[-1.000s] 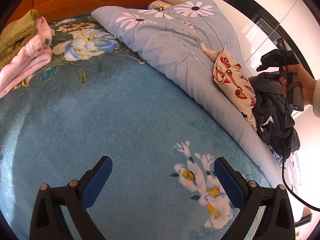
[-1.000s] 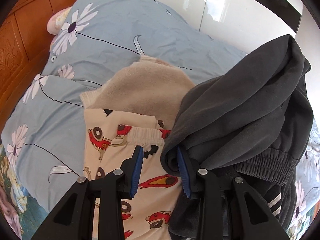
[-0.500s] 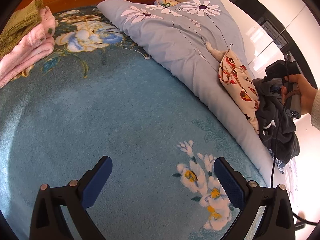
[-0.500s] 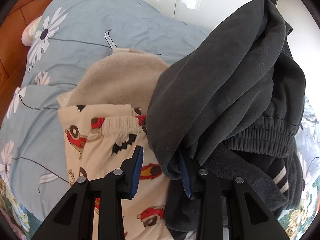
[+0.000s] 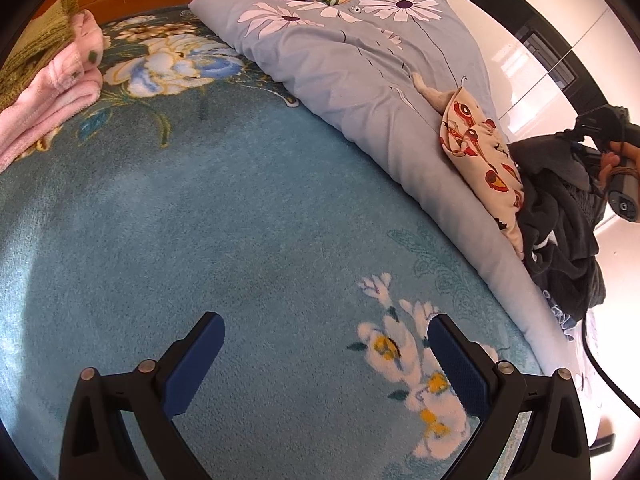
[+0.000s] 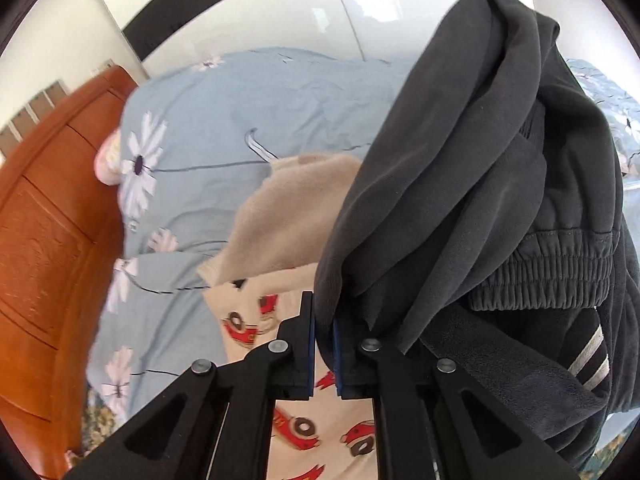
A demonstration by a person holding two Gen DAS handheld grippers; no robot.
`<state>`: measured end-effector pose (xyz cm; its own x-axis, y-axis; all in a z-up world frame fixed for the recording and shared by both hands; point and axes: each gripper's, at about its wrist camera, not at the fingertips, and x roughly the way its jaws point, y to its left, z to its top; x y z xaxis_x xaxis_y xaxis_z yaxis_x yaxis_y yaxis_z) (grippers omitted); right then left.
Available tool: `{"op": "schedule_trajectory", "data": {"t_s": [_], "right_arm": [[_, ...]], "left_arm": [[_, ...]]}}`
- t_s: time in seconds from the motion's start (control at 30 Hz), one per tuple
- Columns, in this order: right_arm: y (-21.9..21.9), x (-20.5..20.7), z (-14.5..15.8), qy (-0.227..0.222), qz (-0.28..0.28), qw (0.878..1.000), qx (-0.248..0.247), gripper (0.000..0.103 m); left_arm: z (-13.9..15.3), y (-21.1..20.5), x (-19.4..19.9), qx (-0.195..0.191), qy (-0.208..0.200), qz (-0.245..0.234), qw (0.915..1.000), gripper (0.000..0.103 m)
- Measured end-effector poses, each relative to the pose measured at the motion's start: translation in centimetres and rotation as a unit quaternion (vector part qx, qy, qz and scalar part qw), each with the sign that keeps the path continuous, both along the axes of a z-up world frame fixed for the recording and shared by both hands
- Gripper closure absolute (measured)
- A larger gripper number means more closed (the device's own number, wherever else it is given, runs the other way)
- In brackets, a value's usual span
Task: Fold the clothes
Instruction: 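Lift the grey sweatpants with the right gripper and carry them onto the blanket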
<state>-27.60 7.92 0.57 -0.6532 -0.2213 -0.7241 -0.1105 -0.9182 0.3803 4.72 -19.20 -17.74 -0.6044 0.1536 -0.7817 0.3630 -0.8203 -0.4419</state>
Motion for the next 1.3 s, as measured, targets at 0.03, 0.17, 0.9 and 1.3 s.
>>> {"op": "schedule_trajectory", "data": {"t_s": [0.03, 0.17, 0.9, 1.3], "right_arm": [[0.4, 0.9, 1.3, 0.011, 0.013, 1.000, -0.012, 0.096], [2.7, 5.6, 6.6, 0.057, 0.067, 0.993, -0.081, 0.096], [15.5, 41.4, 9.9, 0.102, 0.289, 0.924, -0.228, 0.096], [14.1, 50.6, -5.6, -0.136, 0.275, 0.939, -0.155, 0.098]], "left_arm": [[0.2, 0.1, 0.0, 0.000, 0.003, -0.005, 1.0000, 0.000], [1.7, 0.3, 0.9, -0.012, 0.025, -0.004, 0.9996, 0.000], [7.3, 1.9, 7.9, -0.059, 0.023, 0.012, 0.9979, 0.000], [8.7, 2.3, 9.7, -0.055, 0.025, 0.004, 0.9982, 0.000]]}}
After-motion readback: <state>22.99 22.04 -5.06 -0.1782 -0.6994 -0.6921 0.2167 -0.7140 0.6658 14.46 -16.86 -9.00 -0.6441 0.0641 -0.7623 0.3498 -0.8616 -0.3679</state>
